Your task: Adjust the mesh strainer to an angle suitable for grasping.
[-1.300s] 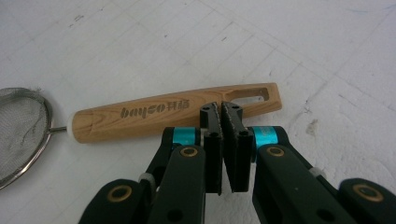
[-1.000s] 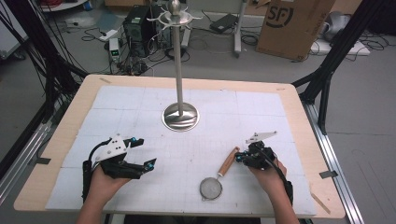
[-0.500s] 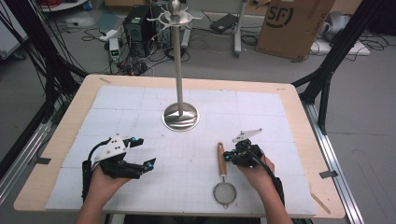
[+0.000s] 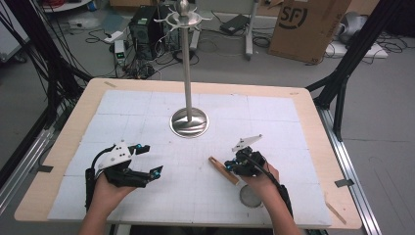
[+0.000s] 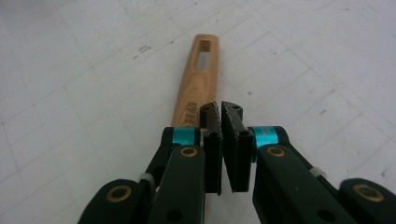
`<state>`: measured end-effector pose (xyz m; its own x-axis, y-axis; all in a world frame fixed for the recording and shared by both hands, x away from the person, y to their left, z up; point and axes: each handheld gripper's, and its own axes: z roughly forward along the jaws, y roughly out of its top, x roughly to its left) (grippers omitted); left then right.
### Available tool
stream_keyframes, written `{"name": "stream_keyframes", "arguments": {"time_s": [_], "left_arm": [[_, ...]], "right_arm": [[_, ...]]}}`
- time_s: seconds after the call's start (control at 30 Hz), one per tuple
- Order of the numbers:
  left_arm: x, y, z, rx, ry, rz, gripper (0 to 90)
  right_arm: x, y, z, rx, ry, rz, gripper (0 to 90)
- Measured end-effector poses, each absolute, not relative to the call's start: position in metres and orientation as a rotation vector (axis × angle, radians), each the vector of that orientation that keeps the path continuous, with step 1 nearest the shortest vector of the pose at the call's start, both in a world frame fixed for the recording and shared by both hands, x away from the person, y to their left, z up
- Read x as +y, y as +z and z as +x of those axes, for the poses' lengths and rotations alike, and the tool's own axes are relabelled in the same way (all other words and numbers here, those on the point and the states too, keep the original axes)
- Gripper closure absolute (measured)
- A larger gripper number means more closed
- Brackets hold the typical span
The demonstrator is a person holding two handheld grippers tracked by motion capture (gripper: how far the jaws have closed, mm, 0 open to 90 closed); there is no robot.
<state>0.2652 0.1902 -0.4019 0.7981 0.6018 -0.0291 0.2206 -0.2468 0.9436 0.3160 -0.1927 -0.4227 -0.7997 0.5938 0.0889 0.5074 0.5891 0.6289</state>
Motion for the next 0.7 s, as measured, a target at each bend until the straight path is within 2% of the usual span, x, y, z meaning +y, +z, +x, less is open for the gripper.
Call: {"name": "stream_keyframes", "arguments": {"time_s": [0.5,0.7], "left_arm": [[0.193,-0.400,0.265,0.632,0.409,1.815,17.6],[0.193,-0.401,0.266,0.635,0.408,1.822,17.6]], "right_arm": [[-0.188,-0.415,0.308,2.683,1.012,0.894,83.5],[-0.199,-0.409,0.306,2.645,1.056,0.918,78.5]]}}
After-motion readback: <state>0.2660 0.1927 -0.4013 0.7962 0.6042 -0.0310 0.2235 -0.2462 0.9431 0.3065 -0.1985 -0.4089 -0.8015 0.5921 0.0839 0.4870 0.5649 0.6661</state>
